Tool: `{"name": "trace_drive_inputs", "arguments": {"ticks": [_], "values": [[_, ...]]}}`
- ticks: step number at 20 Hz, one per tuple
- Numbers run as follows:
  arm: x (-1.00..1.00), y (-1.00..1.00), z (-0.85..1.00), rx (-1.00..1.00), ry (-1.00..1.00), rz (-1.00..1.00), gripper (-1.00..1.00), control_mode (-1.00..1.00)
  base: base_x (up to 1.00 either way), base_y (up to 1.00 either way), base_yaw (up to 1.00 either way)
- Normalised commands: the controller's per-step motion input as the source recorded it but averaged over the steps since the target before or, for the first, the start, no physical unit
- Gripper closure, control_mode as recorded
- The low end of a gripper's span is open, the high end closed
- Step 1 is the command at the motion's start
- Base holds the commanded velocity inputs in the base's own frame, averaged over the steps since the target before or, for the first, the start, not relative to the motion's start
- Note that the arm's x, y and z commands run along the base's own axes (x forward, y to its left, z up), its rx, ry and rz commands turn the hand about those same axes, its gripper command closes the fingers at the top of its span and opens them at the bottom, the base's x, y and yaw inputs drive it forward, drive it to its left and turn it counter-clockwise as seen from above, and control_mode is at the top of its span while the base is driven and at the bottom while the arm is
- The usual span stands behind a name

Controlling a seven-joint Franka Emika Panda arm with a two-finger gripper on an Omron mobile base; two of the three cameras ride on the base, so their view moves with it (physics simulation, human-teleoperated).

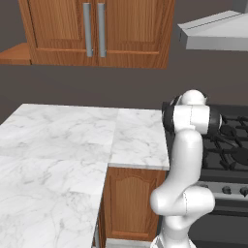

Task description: Place the pan on the rear left burner on the stove. Then place the tomato and the onion in the pan and turn on the rear left burner.

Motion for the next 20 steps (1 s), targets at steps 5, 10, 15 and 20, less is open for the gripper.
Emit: {"name": "trace_drive_inputs", "arguments": {"ticks": [5, 10, 15, 20], "values": [[0.29, 0.0, -0.23, -0.02, 0.0, 0.01, 1.0, -1.0, 0.0, 0.0, 0.0], [0.21, -0.07, -0.19, 0.0, 0.0, 0.03, 1.0, -1.0, 0.0, 0.0, 0.0], [0.16, -0.07, -0.17, 0.0, 0.0, 0.04, 1.0, -1.0, 0.0, 0.0, 0.0], [0.02, -0.01, -0.08, 0.0, 0.0, 0.03, -1.0, -1.0, 0.0, 0.0, 0.0]]}}
